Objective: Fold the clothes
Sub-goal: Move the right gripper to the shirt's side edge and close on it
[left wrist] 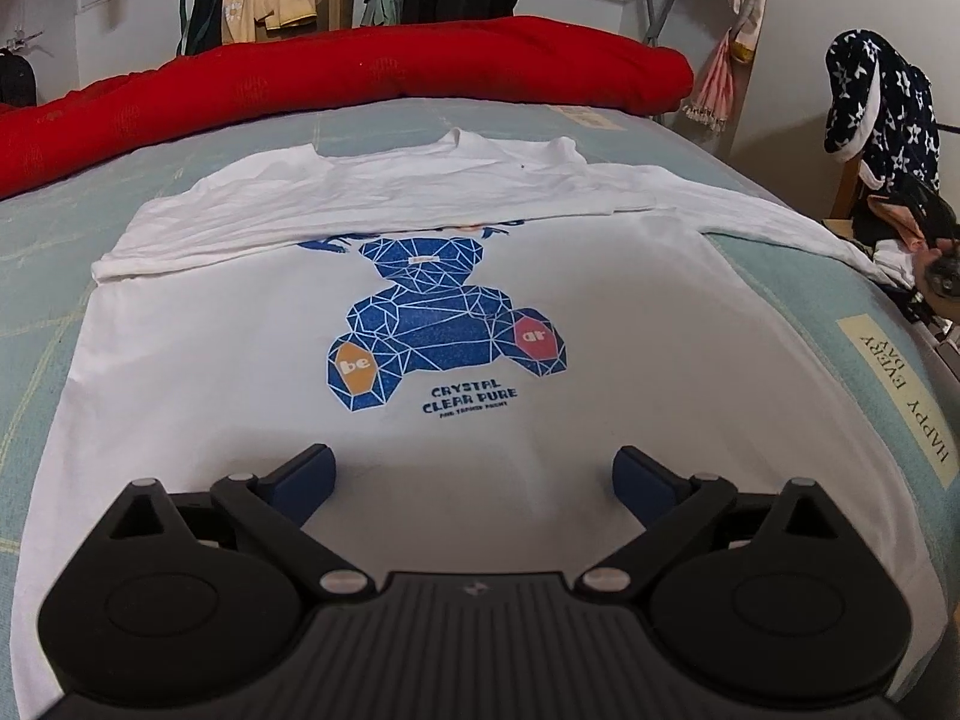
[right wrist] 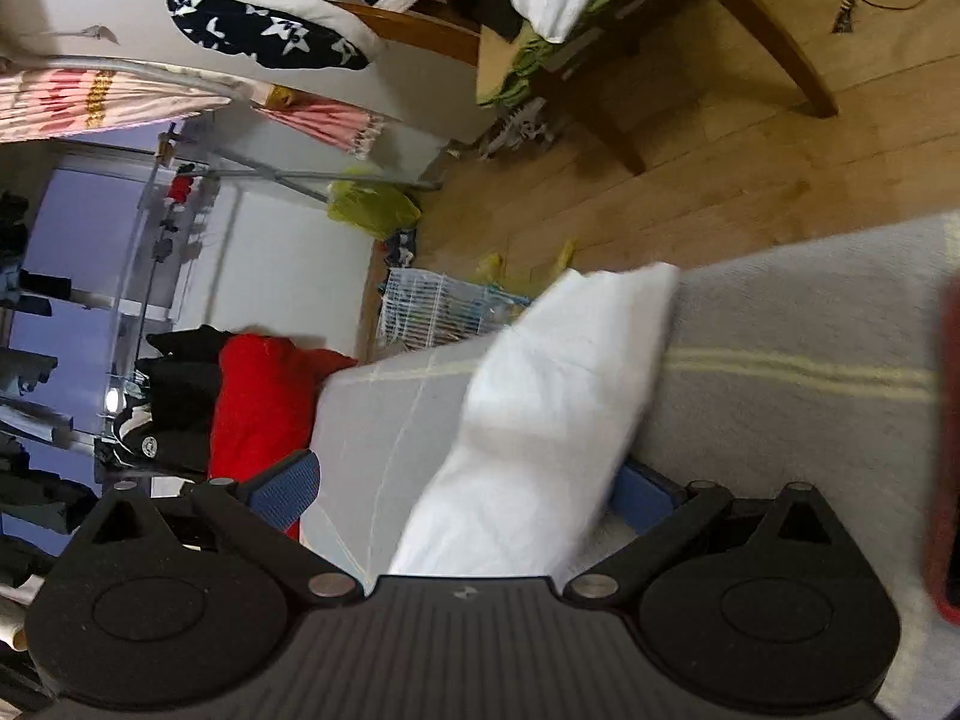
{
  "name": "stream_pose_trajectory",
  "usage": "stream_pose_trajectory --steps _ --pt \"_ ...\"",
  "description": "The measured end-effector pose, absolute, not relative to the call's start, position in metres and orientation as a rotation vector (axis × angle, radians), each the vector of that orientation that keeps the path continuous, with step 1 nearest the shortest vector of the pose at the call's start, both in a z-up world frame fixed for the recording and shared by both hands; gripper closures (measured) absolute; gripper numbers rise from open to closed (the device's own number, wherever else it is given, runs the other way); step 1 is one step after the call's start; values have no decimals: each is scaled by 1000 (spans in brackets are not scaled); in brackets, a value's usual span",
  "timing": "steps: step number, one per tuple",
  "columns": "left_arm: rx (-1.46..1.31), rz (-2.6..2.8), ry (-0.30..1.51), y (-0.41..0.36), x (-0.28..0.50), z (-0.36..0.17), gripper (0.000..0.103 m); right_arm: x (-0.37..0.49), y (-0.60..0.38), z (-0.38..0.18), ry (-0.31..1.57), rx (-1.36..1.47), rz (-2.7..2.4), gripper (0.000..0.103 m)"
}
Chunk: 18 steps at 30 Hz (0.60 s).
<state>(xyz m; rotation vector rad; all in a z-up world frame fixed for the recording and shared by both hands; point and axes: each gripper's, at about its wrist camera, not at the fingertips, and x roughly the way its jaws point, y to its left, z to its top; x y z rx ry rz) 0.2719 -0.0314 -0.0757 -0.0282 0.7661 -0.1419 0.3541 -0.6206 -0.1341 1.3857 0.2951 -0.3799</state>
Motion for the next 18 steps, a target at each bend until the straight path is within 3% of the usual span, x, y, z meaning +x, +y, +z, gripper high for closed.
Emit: stream_pose_trajectory --steps 11,16,18 --pt "-27 -147 760 -30 274 -77 4 354 -623 -143 223 1433 -257 0" --pt "-30 -140 755 -31 273 -78 4 373 -628 -138 288 1359 -273 0" --pt "-30 -143 756 -31 272 -78 4 372 -622 -137 293 1316 -311 8"
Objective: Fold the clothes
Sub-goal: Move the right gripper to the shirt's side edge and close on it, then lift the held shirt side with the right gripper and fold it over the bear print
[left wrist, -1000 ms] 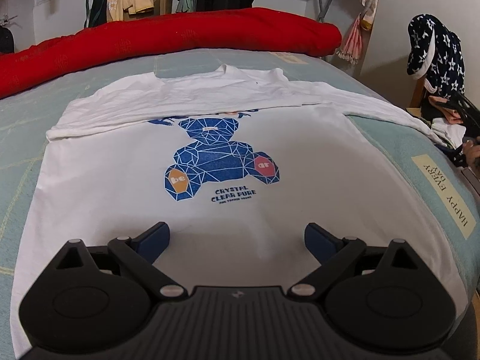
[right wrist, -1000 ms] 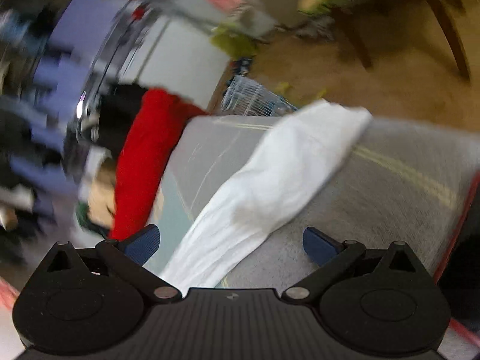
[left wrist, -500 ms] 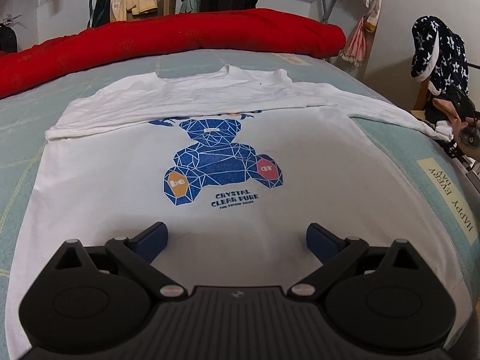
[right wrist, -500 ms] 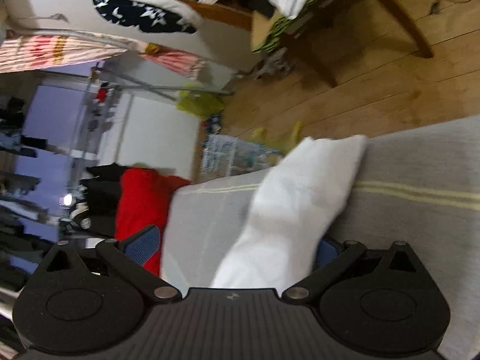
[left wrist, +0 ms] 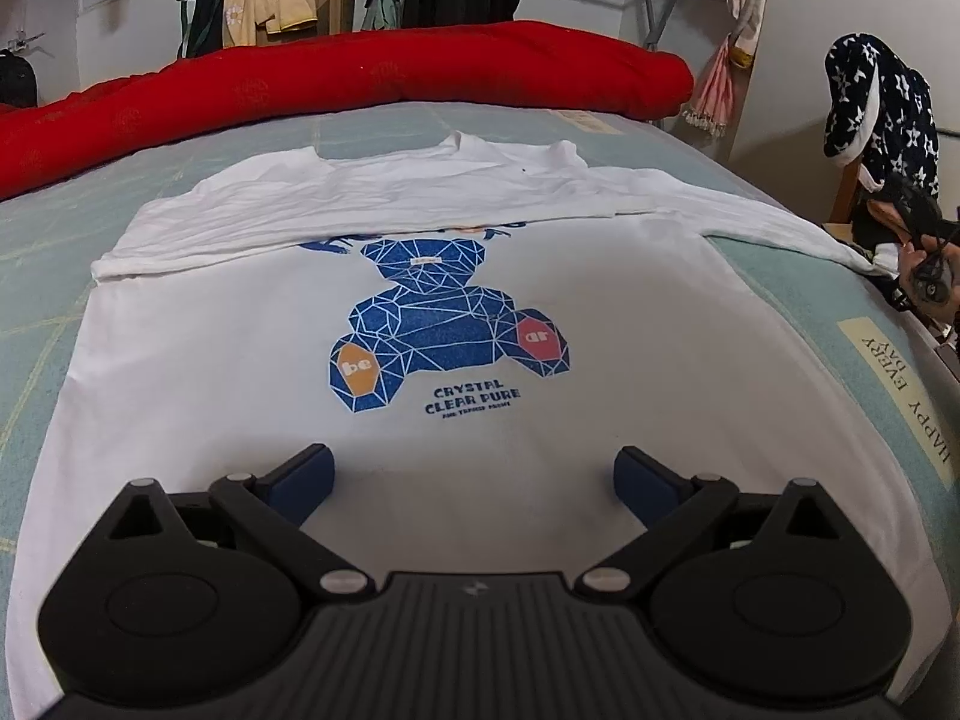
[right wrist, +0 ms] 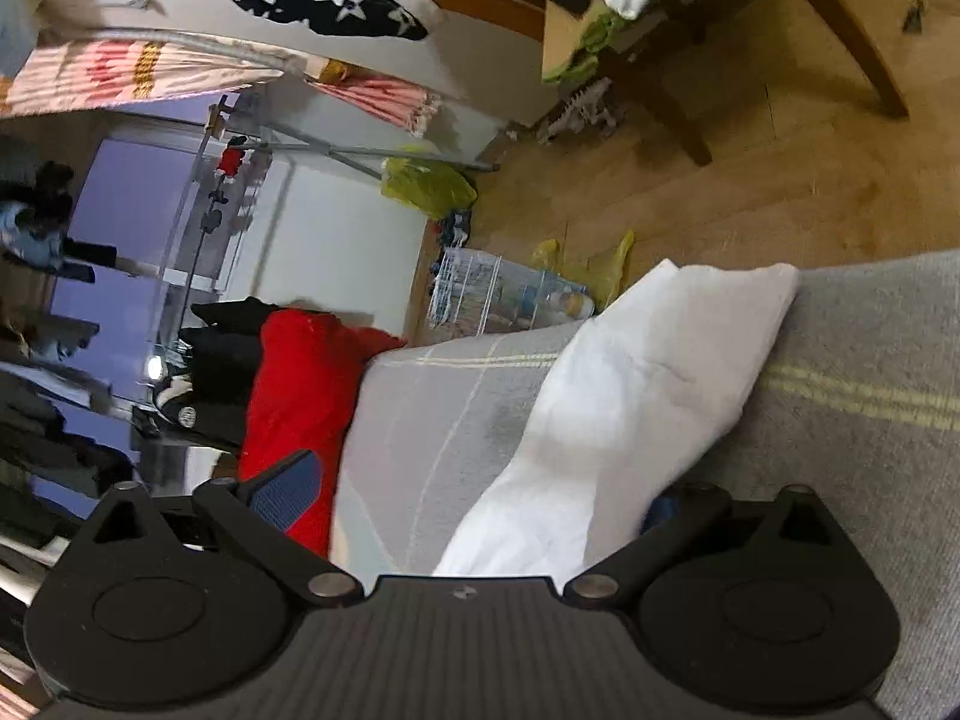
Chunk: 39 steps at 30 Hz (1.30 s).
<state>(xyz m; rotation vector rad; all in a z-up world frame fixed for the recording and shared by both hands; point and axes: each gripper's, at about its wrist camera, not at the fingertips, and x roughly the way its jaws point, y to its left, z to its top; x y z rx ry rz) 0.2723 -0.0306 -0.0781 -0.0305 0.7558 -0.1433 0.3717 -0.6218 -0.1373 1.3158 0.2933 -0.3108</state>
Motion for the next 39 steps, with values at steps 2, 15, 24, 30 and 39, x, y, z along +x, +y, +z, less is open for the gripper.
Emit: stream_pose_trajectory --steps 2,15,24,30,39 --pt "-37 -152 757 -28 271 -77 4 367 -619 -142 307 1289 -365 36" --pt "-66 -156 766 -21 262 -75 4 352 -629 -165 368 1245 -337 103" --pt "-63 -145 772 -11 256 -69 4 365 -618 -133 435 1119 -326 100" --pt "-72 -144 764 -2 249 -65 4 388 -585 -75 438 1007 -191 100" --pt "9 -192 743 18 230 -54 4 431 -485 -5 494 822 -11 100"
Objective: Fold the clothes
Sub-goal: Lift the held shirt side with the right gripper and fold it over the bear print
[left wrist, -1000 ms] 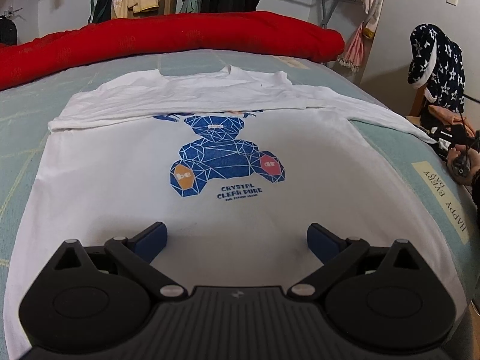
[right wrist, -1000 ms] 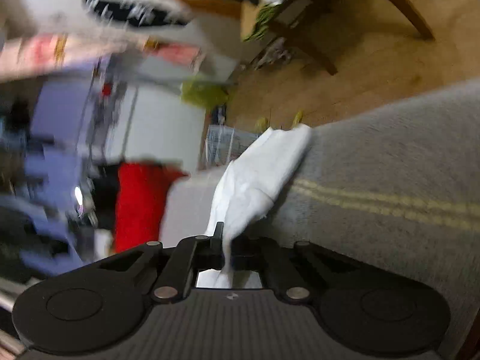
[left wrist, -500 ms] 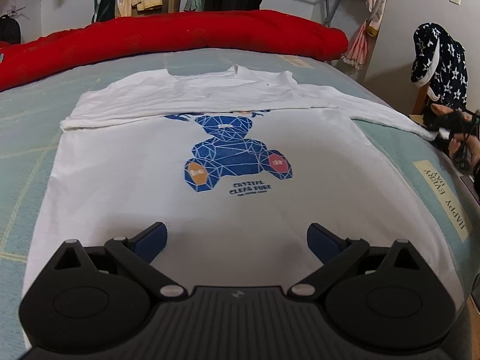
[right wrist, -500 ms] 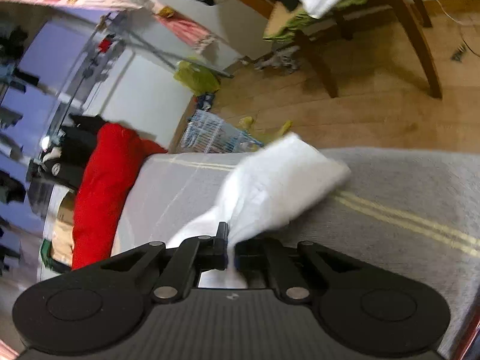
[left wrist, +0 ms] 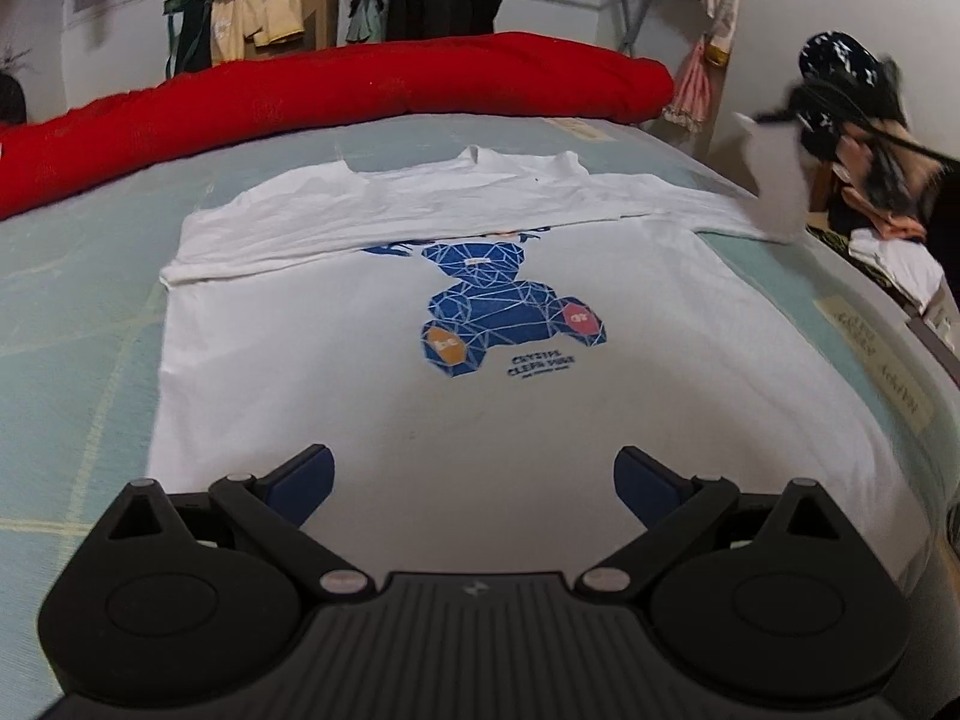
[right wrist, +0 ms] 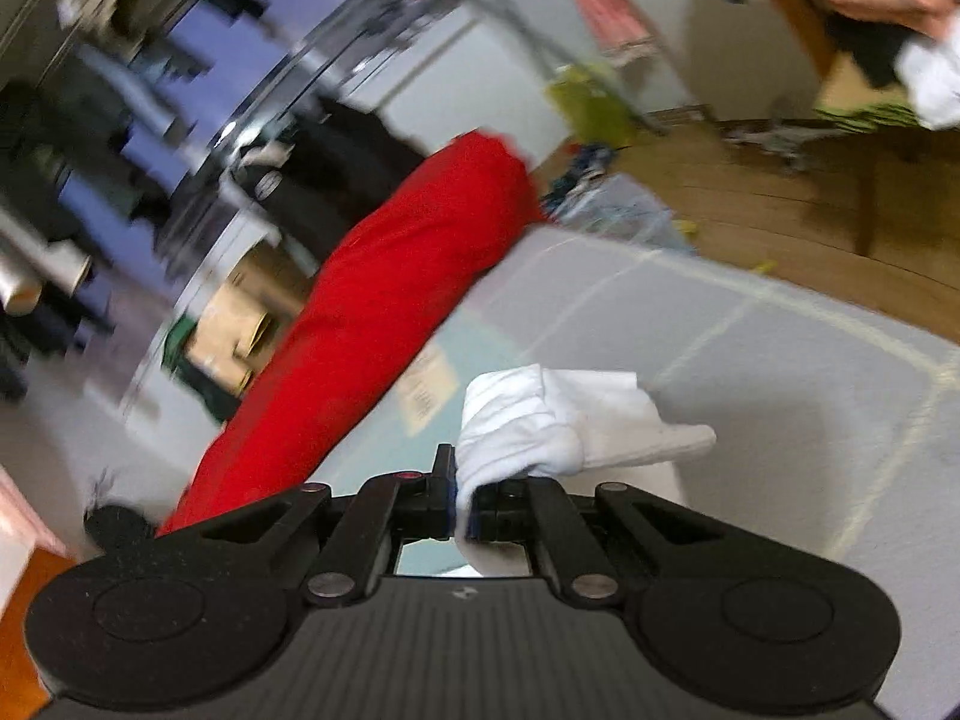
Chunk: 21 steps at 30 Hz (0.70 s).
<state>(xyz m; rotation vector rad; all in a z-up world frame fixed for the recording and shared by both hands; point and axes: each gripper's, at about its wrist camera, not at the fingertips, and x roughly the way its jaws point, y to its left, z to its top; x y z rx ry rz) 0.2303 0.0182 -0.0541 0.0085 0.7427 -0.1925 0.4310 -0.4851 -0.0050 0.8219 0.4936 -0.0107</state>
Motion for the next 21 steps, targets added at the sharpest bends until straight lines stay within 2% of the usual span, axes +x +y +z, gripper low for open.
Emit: stream_pose_trajectory --steps 9,21 --pt "67 -275 758 48 210 -54 4 466 -371 29 572 667 117 100" --pt "32 -409 767 69 197 -53 4 485 -265 33 649 503 197 100"
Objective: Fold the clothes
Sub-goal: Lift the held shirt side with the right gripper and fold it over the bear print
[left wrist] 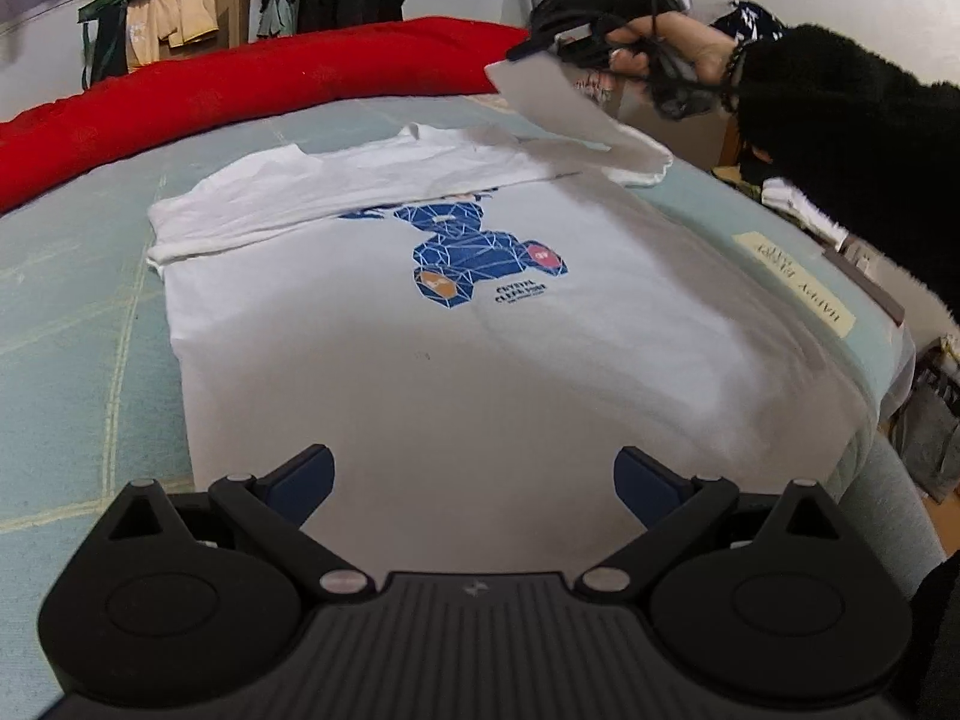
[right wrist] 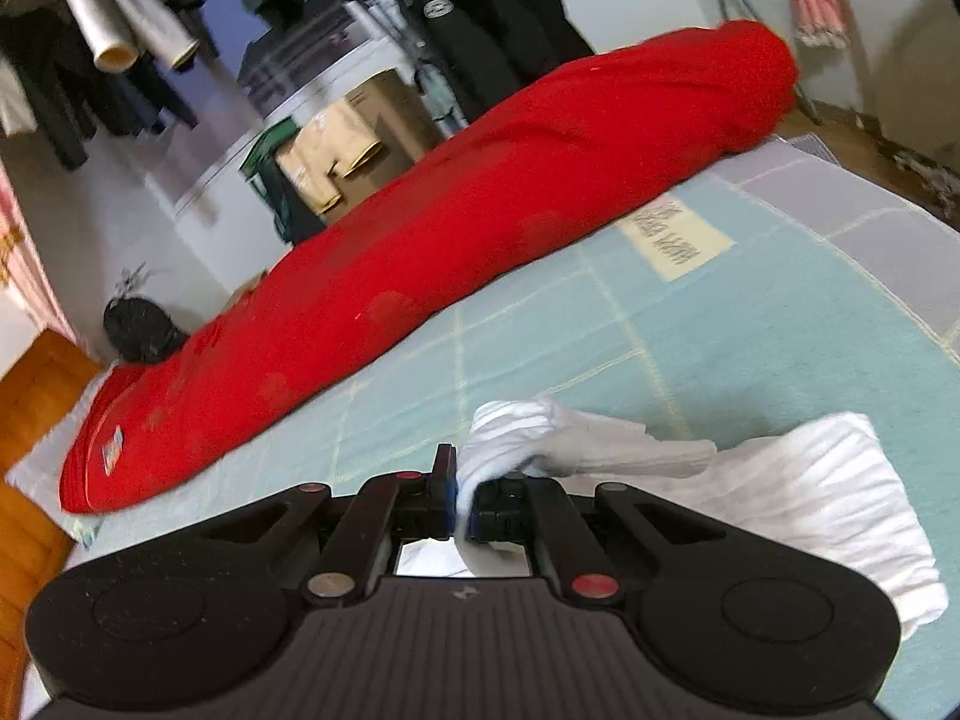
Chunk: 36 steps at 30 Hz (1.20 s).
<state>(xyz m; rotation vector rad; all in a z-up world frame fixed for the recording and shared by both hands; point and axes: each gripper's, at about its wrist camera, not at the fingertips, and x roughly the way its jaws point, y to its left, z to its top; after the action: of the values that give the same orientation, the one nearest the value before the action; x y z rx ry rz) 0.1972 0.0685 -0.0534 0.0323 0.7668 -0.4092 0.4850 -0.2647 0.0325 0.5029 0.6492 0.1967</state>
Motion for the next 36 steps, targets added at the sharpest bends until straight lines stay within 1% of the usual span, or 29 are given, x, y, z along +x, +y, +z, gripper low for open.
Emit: stream_pose_trajectory --steps 8,20,36 --pt "-2 -418 766 76 184 -52 4 483 -181 33 647 284 259 100" --pt "-25 -416 809 77 177 -62 4 470 -76 2 644 74 363 100" --pt "-33 -413 822 76 175 -65 4 440 5 -20 625 -227 484 100"
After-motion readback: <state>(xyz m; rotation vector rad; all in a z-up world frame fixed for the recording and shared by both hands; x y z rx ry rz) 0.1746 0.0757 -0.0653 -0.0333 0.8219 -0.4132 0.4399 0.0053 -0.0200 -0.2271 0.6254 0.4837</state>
